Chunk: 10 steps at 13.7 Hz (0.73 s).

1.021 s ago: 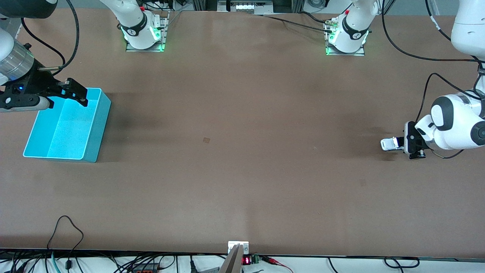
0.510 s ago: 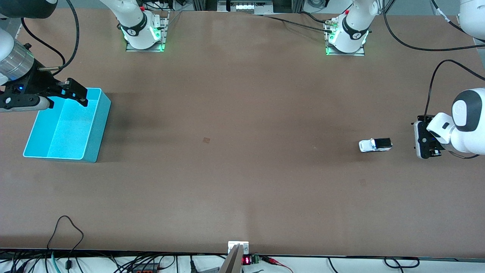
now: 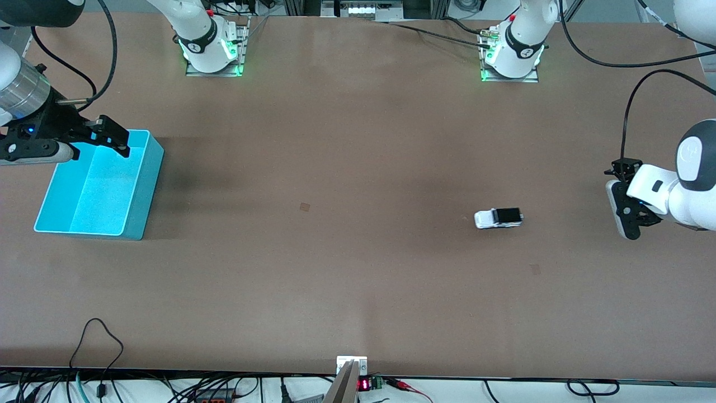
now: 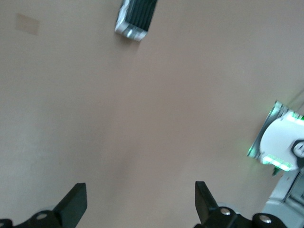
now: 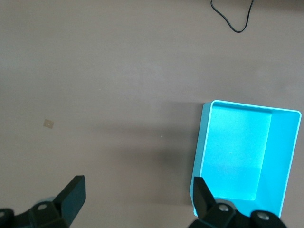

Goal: Wind and store white jeep toy

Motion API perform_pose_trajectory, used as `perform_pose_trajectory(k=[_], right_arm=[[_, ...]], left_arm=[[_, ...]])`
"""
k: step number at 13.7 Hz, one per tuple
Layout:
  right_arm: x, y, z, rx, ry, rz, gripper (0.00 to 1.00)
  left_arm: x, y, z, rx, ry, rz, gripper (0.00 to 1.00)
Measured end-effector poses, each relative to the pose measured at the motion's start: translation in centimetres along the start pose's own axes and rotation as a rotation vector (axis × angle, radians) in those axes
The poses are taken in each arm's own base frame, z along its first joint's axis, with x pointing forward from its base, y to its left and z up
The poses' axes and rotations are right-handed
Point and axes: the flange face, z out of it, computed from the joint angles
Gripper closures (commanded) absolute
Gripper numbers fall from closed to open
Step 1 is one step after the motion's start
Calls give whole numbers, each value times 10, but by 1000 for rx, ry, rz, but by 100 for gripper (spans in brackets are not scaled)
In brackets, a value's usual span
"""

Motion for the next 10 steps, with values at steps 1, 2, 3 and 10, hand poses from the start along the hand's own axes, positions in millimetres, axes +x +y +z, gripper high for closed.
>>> perform_pose_trajectory(k=[1, 2, 3, 10], right_arm=[[0, 0, 0, 0, 0, 0, 0], [0, 0, 0, 0, 0, 0, 0], [0, 0, 0, 0, 0, 0, 0], [0, 0, 0, 0, 0, 0, 0]], left_arm=[[9, 8, -14, 11, -2, -57, 0], [20, 18, -27, 20, -7, -114, 0], [33, 29, -39, 27, -14, -170, 0], [56, 90, -104, 169, 186, -848, 0]])
